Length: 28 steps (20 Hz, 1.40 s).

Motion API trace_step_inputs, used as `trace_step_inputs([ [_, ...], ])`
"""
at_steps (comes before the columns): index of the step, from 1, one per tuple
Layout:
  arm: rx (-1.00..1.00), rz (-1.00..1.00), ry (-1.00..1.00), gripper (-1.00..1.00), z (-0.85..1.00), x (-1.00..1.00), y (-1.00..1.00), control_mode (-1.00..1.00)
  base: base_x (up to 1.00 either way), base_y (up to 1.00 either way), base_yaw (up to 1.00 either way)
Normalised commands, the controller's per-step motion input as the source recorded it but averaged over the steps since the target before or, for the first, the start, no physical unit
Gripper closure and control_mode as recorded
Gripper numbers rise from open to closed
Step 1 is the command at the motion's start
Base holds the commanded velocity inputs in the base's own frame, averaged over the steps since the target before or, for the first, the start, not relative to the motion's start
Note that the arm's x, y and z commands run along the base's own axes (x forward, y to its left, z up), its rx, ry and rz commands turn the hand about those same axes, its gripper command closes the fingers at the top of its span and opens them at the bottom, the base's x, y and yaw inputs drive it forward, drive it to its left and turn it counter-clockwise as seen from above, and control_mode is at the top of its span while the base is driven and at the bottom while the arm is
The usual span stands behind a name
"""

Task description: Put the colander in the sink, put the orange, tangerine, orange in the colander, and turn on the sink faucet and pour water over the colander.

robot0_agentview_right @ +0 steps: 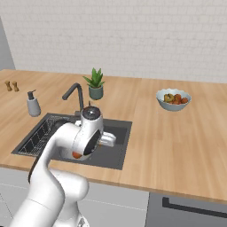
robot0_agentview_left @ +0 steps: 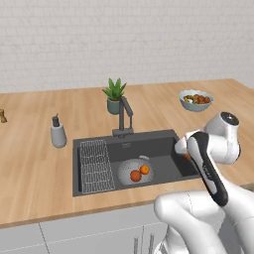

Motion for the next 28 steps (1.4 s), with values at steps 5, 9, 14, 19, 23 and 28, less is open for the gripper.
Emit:
trace_step_inputs([
  [5,0.06,0.27,0.02,1.0,0.0,0.03,0.99,-1.0,0.0,0.0,0.0],
  [9,-0.01,0.01,0.08,1.0,-0.1,0.2,0.99,-1.0,0.0,0.0,0.0],
  [14,-0.07,-0.05,0.16,1.0,-0.52,0.42,0.58,-1.0,0.0,0.0,0.0],
  [19,-0.01,-0.05,0.09,1.0,-0.48,0.78,0.26,-1.0,0.0,0.0,0.0],
  [23,0.0,-0.03,0.18,1.0,-0.57,0.71,0.01,-1.0,0.0,0.0,0.0],
  [28,0.0,0.0,0.16,1.0,-0.7,0.63,-0.04,-1.0,0.0,0.0,0.0],
])
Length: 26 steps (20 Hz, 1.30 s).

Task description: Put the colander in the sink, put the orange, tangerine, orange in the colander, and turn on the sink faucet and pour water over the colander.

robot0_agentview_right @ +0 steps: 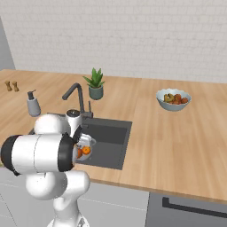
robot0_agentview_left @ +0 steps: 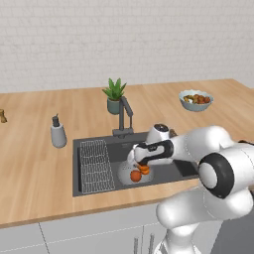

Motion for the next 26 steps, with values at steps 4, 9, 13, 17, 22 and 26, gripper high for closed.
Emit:
trace_step_inputs([
  [4,0.0,0.0,0.05,1.0,-0.54,0.6,0.0,-1.0,0.0,0.0,0.0],
  [9,0.0,0.0,0.04,1.0,-0.57,0.57,0.0,-1.0,0.0,0.0,0.0],
  [13,0.0,0.0,0.0,1.0,-0.55,0.29,-0.07,-1.0,0.0,0.0,0.0],
  [17,0.0,-0.03,0.0,1.0,-0.34,0.0,-0.19,-1.0,0.0,0.0,0.0],
  [22,0.1,-0.01,-0.11,-1.0,-0.01,-0.18,-0.4,-1.0,0.0,0.0,0.0],
  [26,0.11,0.0,-0.17,-1.0,0.01,-0.32,-0.34,-1.0,0.0,0.0,0.0],
])
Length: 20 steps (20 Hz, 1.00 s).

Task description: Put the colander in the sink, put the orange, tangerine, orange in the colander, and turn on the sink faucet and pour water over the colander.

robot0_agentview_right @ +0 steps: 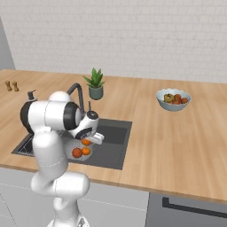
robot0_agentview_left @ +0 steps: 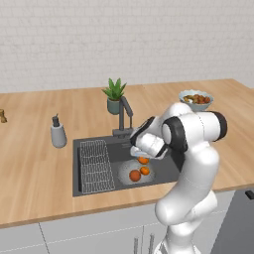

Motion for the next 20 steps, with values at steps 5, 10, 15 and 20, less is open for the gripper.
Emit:
trace_step_inputs([
  [5,0.05,-0.02,-0.2,-1.0,0.09,-0.38,-0.07,-1.0,0.0,0.0,0.0],
  [10,0.14,-0.03,-0.25,-1.0,0.68,-0.4,-0.22,-1.0,0.0,0.0,0.0],
  [15,0.28,-0.19,-0.19,-1.0,0.44,-0.61,-0.61,-1.0,0.0,0.0,0.0],
  [20,0.45,-0.2,-0.12,-1.0,0.44,-0.41,-0.62,-1.0,0.0,0.0,0.0],
])
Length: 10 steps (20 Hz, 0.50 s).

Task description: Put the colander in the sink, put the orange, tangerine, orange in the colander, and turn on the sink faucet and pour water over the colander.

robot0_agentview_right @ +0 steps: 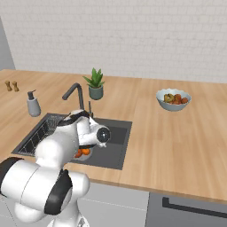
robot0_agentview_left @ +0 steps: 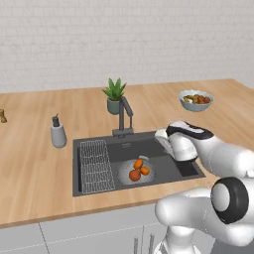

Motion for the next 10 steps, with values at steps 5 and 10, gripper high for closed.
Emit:
trace_step_inputs([
  [5,0.28,-0.17,0.12,-1.0,0.8,-0.05,-0.01,-1.0,0.0,0.0,0.0],
  [10,0.05,-0.01,0.56,-1.0,0.92,0.0,0.0,-1.0,0.0,0.0,0.0],
])
